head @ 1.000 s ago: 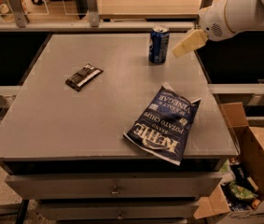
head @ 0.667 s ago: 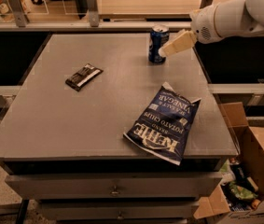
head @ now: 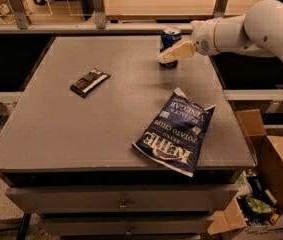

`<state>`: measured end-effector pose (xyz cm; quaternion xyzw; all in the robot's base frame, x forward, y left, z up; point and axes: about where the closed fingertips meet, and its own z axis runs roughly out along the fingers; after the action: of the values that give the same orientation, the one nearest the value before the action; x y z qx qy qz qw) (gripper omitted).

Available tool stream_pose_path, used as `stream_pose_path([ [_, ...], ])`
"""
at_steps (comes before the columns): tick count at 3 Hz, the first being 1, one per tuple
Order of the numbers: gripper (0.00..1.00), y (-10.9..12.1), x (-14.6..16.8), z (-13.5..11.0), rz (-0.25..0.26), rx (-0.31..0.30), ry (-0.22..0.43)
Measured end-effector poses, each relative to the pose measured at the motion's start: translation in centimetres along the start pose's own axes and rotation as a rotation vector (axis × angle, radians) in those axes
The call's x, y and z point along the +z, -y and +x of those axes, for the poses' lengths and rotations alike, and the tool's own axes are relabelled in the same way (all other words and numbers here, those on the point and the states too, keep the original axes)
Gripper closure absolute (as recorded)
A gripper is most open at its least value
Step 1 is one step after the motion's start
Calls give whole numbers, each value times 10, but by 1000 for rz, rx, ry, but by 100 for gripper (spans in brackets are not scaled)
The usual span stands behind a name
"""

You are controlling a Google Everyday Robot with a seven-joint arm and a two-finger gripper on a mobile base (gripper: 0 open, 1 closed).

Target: Move pepsi can near blue chip bag

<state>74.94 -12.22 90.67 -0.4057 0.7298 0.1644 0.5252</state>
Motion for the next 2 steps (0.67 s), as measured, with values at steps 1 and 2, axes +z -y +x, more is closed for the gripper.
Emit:
stream_pose_path([
  [1, 0, 2, 20, 8, -2, 30, 44],
  [2, 17, 2, 35, 15, -5, 69, 77],
])
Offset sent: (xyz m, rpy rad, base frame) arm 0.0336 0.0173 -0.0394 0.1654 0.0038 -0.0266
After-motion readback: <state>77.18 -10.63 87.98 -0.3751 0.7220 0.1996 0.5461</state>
